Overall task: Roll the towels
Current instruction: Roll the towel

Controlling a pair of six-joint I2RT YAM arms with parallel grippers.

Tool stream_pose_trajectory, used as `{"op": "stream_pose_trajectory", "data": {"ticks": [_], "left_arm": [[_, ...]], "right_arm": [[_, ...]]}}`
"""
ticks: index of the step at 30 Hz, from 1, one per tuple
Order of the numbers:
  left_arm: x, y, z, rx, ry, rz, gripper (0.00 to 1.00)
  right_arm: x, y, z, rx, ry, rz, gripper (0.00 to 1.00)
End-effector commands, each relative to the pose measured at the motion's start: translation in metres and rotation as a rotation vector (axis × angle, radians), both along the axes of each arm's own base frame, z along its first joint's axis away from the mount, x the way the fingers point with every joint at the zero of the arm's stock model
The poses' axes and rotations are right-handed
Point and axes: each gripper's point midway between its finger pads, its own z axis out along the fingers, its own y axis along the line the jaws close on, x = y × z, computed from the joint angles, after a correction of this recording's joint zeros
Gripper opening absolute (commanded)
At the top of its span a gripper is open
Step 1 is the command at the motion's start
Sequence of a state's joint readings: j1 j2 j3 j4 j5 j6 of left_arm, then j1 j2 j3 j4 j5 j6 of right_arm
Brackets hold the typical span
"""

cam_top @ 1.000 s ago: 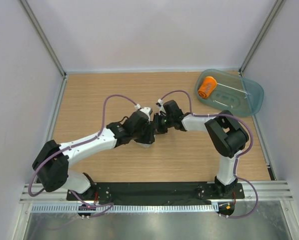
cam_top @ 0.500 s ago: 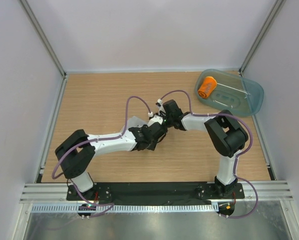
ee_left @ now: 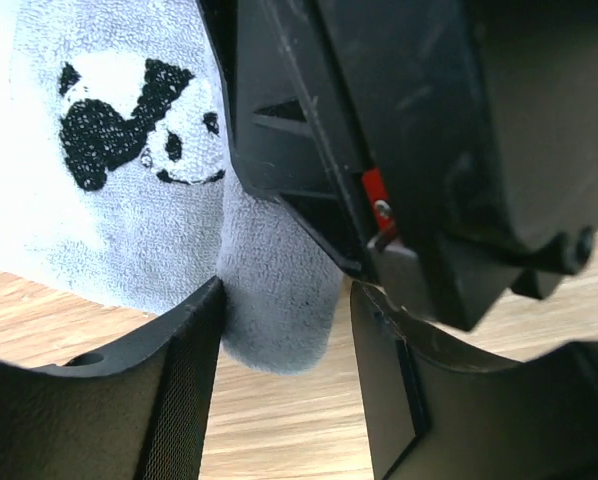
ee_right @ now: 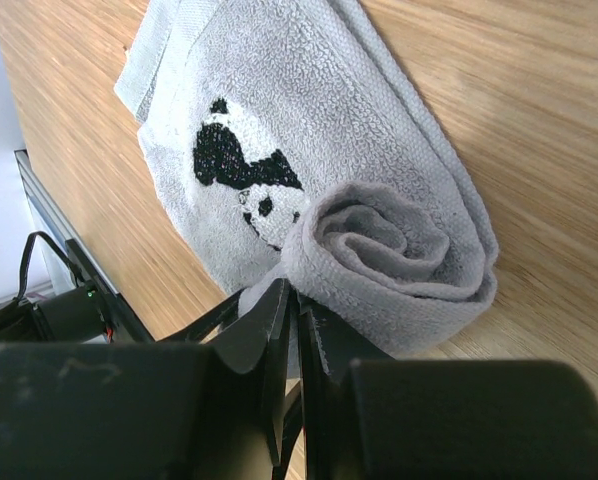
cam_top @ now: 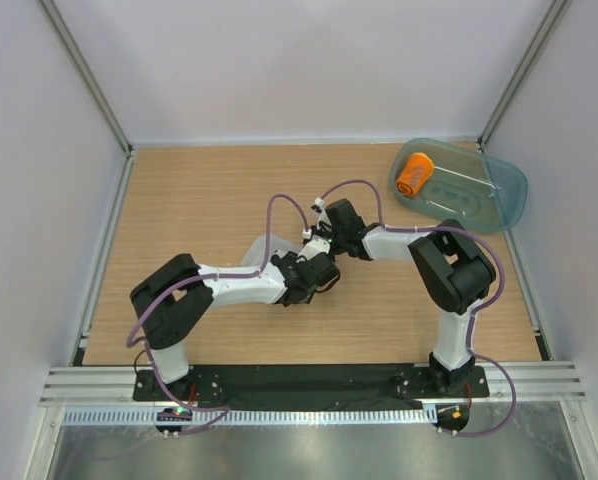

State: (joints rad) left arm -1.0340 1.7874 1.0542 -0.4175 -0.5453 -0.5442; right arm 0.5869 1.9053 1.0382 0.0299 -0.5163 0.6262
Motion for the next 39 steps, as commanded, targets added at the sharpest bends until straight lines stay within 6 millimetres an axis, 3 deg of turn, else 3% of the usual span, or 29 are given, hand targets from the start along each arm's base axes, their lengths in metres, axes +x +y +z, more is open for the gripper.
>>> {"op": "stream_pose_trajectory", "data": {"ticks": [1, 7, 12, 17, 22, 28, 34, 39], "left_arm": [[0.0, 0.012, -0.011, 0.067, -0.003, 0.029, 0.52], [-0.002, 0.014, -0.019, 0.085, 0.016, 0.026, 0.14], [-0.003, 0.012, -0.017, 0.074, 0.019, 0.013, 0.01], [-0.014, -0.005, -0.014, -0.016, 0.086, -0.041, 0.0], [-0.028, -0.021, -0.008, -0.133, 0.176, -0.04, 0.0], [-0.036, -0.024, -0.008, -0.174, 0.229, -0.033, 0.0], [-0.038, -0.02, -0.002, -0.193, 0.219, -0.039, 0.0], [-0.043, -0.032, 0.007, -0.248, 0.233, -0.114, 0.0]], "right_arm": [[-0.007, -0.017, -0.029, -0.118, 0.03, -0.009, 0.15], [-0.008, -0.019, -0.027, -0.125, 0.03, -0.001, 0.15], [-0.009, -0.021, -0.026, -0.137, 0.028, 0.005, 0.16], [-0.007, -0.027, -0.025, -0.165, 0.029, 0.007, 0.2], [0.006, -0.046, -0.03, -0.196, 0.041, -0.012, 0.23], [0.022, -0.072, -0.034, -0.216, 0.063, -0.078, 0.24], [0.037, -0.085, -0.029, -0.233, 0.062, -0.125, 0.24], [0.051, -0.093, -0.021, -0.276, 0.032, -0.152, 0.24]]}}
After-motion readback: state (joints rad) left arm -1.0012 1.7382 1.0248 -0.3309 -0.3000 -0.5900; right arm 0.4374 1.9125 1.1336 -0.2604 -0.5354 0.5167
